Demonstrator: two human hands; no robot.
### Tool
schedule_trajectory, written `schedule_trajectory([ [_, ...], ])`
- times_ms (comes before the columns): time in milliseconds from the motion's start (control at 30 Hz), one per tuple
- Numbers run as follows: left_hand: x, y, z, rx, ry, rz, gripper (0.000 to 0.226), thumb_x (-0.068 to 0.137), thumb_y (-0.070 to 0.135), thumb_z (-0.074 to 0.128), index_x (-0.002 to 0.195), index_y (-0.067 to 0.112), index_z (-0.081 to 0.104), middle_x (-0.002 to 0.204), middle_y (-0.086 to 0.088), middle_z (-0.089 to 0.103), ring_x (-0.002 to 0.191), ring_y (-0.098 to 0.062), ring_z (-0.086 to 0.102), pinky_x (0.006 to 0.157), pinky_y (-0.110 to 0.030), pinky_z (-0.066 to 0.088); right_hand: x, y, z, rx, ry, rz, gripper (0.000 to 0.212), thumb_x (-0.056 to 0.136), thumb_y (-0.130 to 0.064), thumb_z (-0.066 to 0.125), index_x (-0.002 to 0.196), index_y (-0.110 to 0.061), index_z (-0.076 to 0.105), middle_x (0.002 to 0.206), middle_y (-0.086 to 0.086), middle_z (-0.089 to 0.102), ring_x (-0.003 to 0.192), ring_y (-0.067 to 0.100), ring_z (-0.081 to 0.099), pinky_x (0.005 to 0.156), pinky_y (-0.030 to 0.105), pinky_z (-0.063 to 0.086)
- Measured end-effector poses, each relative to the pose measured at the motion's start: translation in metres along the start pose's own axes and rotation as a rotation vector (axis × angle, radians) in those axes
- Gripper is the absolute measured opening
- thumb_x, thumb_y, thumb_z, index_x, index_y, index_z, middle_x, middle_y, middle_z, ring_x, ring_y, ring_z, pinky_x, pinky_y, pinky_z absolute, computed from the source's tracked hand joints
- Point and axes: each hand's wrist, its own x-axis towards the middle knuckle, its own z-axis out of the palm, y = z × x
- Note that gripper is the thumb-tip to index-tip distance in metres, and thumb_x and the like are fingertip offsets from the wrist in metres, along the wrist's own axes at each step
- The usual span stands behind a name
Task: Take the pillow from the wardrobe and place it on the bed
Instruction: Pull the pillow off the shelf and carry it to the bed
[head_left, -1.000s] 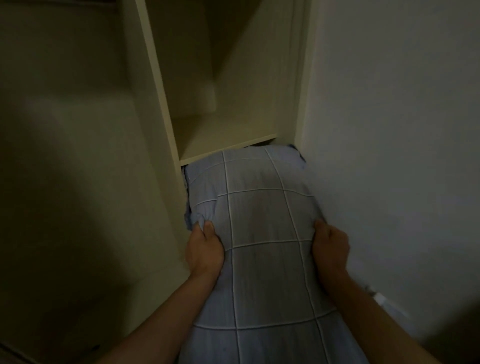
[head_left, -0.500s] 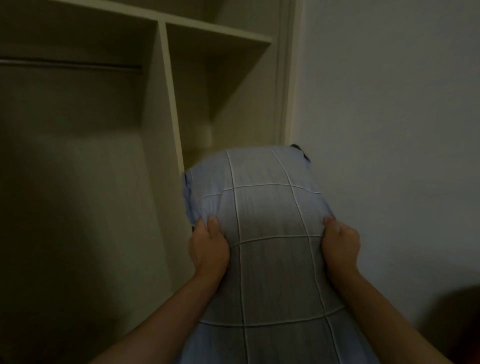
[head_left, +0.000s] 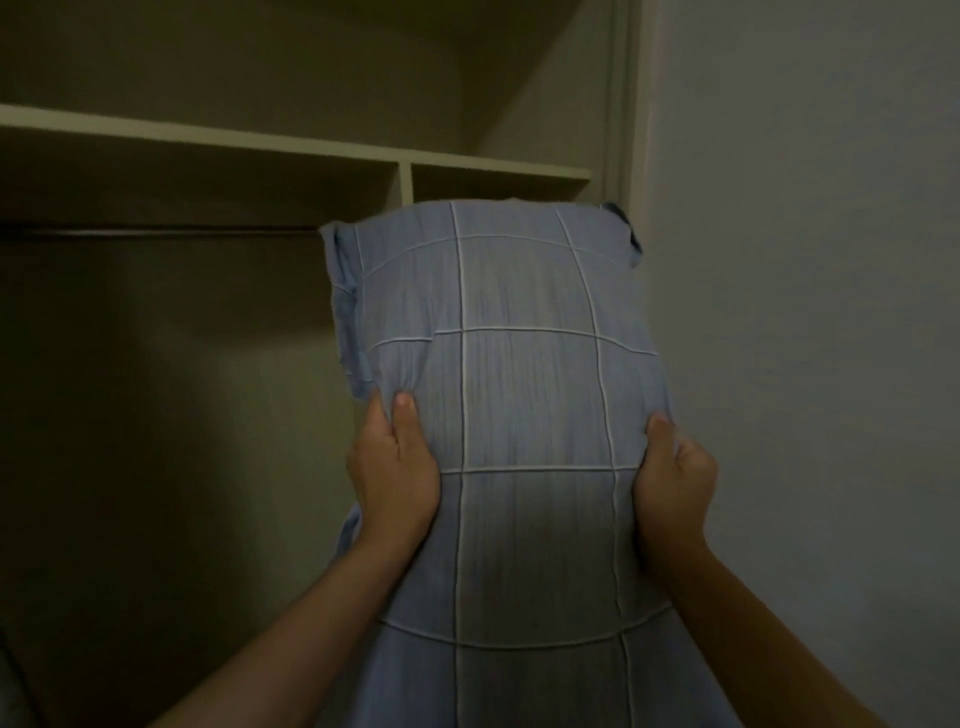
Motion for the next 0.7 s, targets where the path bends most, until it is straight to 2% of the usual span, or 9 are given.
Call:
schedule_trajectory([
  [67, 0.016, 0.006, -0.01, 0.013, 0.023, 0.045, 0.048, 0.101, 0.044, 0.032, 0.13, 0.015, 0.057, 0.115, -0.009, 0.068, 0.101, -0.024, 0.064, 0.089, -0.045, 0.052, 0.0, -0.007, 0.018, 0.038, -0.011, -0.004, 0.05, 0.096, -0.032, 0.054, 0.052, -0.026, 0.029, 0.048, -0.013, 0.029, 0.047, 0.007, 0.031, 0.051, 0.028, 0.027],
  [233, 0.054, 0.013, -0.04, 0.045, 0.108, 0.129, 0.045, 0.101, 0.039, 0.034, 0.133, 0.016, 0.056, 0.115, 0.004, 0.066, 0.097, -0.009, 0.062, 0.09, -0.039, 0.052, -0.002, -0.022, 0.07, 0.131, -0.055, -0.021, 0.05, 0.095, -0.036, 0.053, 0.051, -0.026, 0.031, 0.042, -0.015, 0.032, 0.042, 0.0, 0.03, 0.042, 0.02, 0.027],
  [300, 0.068, 0.016, -0.052, 0.064, 0.146, 0.145, 0.045, 0.101, 0.038, 0.036, 0.131, 0.014, 0.058, 0.114, 0.001, 0.067, 0.099, -0.012, 0.063, 0.09, -0.043, 0.053, -0.002, -0.025, 0.091, 0.184, -0.084, -0.007, 0.049, 0.096, -0.035, 0.053, 0.052, -0.025, 0.035, 0.046, -0.015, 0.037, 0.045, 0.001, 0.035, 0.046, 0.024, 0.032],
  [400, 0.084, 0.017, -0.068, 0.093, 0.182, 0.19, 0.041, 0.102, 0.036, 0.036, 0.125, 0.012, 0.059, 0.11, -0.004, 0.069, 0.099, -0.017, 0.065, 0.086, -0.046, 0.055, -0.003, -0.027, 0.122, 0.277, -0.158, 0.029, 0.045, 0.098, -0.037, 0.051, 0.054, -0.025, 0.051, 0.05, -0.018, 0.056, 0.047, -0.005, 0.049, 0.047, 0.011, 0.041],
  [467, 0.093, 0.019, -0.077, 0.112, 0.204, 0.223, 0.034, 0.103, 0.033, 0.037, 0.12, 0.016, 0.06, 0.104, -0.002, 0.069, 0.095, -0.012, 0.065, 0.082, -0.041, 0.056, -0.003, -0.029, 0.142, 0.327, -0.194, 0.046, 0.042, 0.098, -0.037, 0.05, 0.059, -0.021, 0.053, 0.055, -0.013, 0.059, 0.049, -0.006, 0.05, 0.047, 0.009, 0.041],
  [533, 0.101, 0.02, -0.086, 0.139, 0.248, 0.265, 0.023, 0.104, 0.028, 0.038, 0.113, 0.023, 0.058, 0.094, 0.007, 0.066, 0.087, -0.001, 0.064, 0.075, -0.028, 0.056, -0.003, -0.032, 0.163, 0.366, -0.23, 0.04, 0.042, 0.098, -0.038, 0.05, 0.06, -0.019, 0.048, 0.056, -0.008, 0.05, 0.047, -0.004, 0.044, 0.046, 0.013, 0.038],
  [633, 0.11, 0.024, -0.098, 0.171, 0.304, 0.304, 0.018, 0.104, 0.025, 0.038, 0.108, 0.025, 0.056, 0.088, 0.016, 0.062, 0.08, 0.006, 0.062, 0.066, -0.01, 0.049, -0.005, -0.037, 0.189, 0.415, -0.287, 0.051, 0.044, 0.096, -0.041, 0.051, 0.056, -0.023, 0.044, 0.049, -0.015, 0.045, 0.045, -0.002, 0.04, 0.043, 0.015, 0.034],
  [700, 0.115, 0.027, -0.105, 0.202, 0.354, 0.315, 0.018, 0.104, 0.026, 0.038, 0.104, 0.027, 0.056, 0.088, 0.017, 0.062, 0.082, 0.007, 0.062, 0.066, -0.008, 0.047, -0.005, -0.04, 0.205, 0.467, -0.346, 0.061, 0.047, 0.095, -0.043, 0.051, 0.052, -0.026, 0.044, 0.047, -0.014, 0.044, 0.046, 0.001, 0.039, 0.042, 0.016, 0.033],
])
